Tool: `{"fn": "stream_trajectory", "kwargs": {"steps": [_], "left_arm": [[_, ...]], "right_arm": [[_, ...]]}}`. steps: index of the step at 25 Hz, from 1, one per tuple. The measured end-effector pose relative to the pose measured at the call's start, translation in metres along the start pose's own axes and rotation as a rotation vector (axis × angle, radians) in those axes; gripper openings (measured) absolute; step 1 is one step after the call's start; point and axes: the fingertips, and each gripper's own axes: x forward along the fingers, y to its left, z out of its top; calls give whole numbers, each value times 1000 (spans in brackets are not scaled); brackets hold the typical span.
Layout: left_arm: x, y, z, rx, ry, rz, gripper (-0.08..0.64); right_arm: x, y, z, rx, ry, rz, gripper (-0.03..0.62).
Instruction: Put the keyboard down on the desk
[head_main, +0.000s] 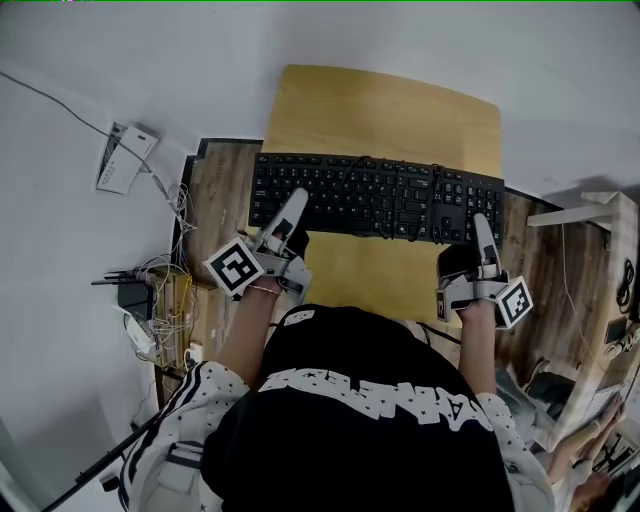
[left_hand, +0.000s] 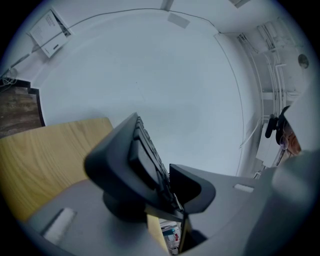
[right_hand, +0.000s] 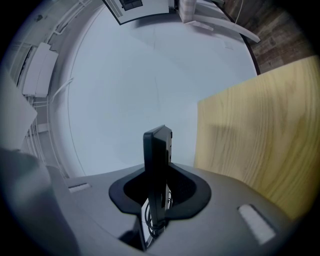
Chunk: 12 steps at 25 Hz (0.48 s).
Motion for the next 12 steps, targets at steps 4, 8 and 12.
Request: {"fn": "stream_trajectory", "kwargs": {"steps": [4, 8, 12], "left_arm": [[10, 4, 2, -4, 10, 1, 112], [13, 8, 0, -10, 19, 9, 114], [17, 11, -1, -6, 33, 17, 114]], "right_arm": [[5, -5, 5, -2, -8, -18, 84], [6, -9, 7, -1, -14, -25, 84], [4, -13, 10, 3, -19, -38, 84]]}}
